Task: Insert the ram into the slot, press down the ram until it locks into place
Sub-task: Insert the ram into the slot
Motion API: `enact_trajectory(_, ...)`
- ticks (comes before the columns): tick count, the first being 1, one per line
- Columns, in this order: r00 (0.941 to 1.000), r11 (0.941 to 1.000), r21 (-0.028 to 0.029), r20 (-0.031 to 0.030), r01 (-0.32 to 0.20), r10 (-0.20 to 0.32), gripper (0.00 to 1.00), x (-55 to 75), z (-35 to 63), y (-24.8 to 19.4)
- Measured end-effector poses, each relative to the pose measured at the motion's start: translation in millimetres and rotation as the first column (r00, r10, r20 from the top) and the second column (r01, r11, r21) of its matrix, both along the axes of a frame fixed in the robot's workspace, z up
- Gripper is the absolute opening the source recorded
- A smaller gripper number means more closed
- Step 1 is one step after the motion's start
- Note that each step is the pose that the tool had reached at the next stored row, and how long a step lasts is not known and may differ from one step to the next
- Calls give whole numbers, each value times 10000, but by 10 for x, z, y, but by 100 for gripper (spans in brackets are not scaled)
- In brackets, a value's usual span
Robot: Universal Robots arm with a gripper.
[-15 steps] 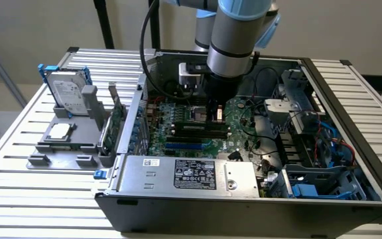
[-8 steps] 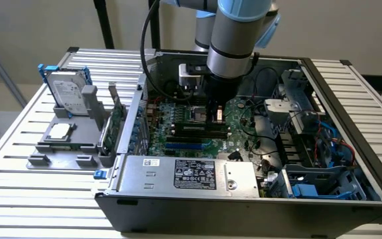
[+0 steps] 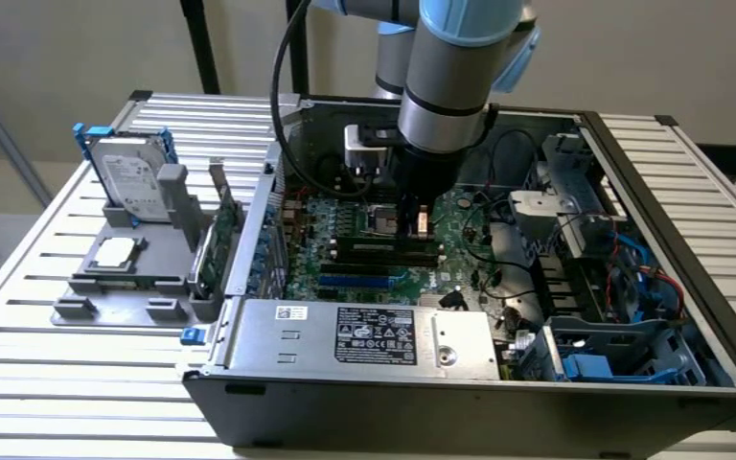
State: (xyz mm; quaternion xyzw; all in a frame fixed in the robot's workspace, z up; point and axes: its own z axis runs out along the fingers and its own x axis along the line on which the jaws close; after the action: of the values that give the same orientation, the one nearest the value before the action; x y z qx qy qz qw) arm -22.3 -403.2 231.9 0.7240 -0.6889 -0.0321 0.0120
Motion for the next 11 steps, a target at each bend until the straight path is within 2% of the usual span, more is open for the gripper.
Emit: enact_trajectory(11, 10000, 10000, 10, 0, -1, 1, 13, 0, -30, 0)
